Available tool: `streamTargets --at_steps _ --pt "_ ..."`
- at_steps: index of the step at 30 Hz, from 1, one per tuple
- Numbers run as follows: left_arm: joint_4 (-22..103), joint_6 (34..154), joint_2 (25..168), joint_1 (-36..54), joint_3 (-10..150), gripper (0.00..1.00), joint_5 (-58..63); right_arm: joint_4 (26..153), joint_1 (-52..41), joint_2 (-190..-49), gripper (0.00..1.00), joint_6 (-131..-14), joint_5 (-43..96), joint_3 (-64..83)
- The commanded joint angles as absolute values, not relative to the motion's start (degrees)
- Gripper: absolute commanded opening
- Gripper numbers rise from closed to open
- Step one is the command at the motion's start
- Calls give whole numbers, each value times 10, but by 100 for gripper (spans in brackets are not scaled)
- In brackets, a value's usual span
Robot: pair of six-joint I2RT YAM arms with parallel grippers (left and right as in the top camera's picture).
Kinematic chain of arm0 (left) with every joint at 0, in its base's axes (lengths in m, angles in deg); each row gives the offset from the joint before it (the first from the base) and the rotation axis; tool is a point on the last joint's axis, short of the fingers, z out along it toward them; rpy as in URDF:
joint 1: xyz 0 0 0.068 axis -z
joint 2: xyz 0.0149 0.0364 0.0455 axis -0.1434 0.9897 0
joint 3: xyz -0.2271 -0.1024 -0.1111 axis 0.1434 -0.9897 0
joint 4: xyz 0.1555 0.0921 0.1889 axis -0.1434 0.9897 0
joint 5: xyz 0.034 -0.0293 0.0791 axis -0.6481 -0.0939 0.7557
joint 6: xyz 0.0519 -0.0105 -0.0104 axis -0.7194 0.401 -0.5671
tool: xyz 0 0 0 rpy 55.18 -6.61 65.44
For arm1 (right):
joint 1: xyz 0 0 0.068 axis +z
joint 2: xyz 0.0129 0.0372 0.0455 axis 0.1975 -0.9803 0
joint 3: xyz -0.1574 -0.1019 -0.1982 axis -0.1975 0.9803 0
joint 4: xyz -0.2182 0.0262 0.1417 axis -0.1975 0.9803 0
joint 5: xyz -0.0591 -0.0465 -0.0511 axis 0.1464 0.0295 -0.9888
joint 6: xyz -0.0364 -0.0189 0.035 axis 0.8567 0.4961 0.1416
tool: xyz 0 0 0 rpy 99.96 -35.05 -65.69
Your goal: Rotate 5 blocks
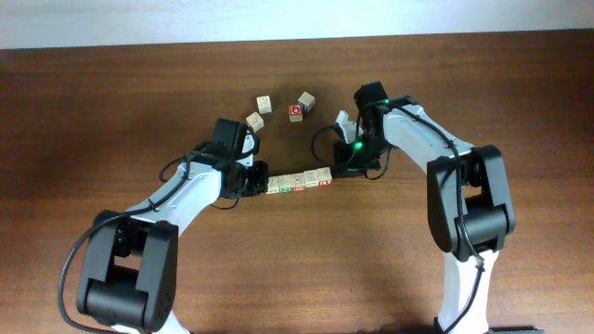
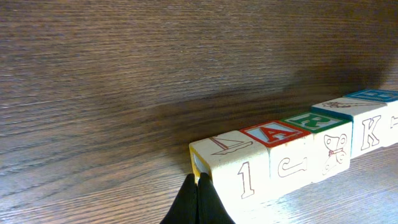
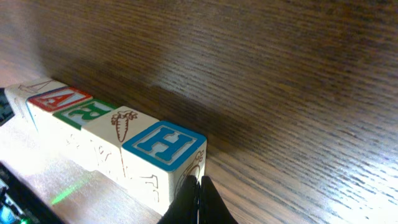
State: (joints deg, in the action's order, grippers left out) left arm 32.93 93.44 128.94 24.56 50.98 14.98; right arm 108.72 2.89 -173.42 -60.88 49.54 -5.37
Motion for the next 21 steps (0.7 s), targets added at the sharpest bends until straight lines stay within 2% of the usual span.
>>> streamTargets --at_steps 1,16,21 --pt "328 921 1293 248 509 0 128 1081 48 -1722 4 -638 507 -49" --pt "327 921 1293 248 509 0 128 1053 82 -1714 4 -631 510 -50" --pt "327 921 1293 248 509 0 128 1050 82 -1710 4 -620 552 -50"
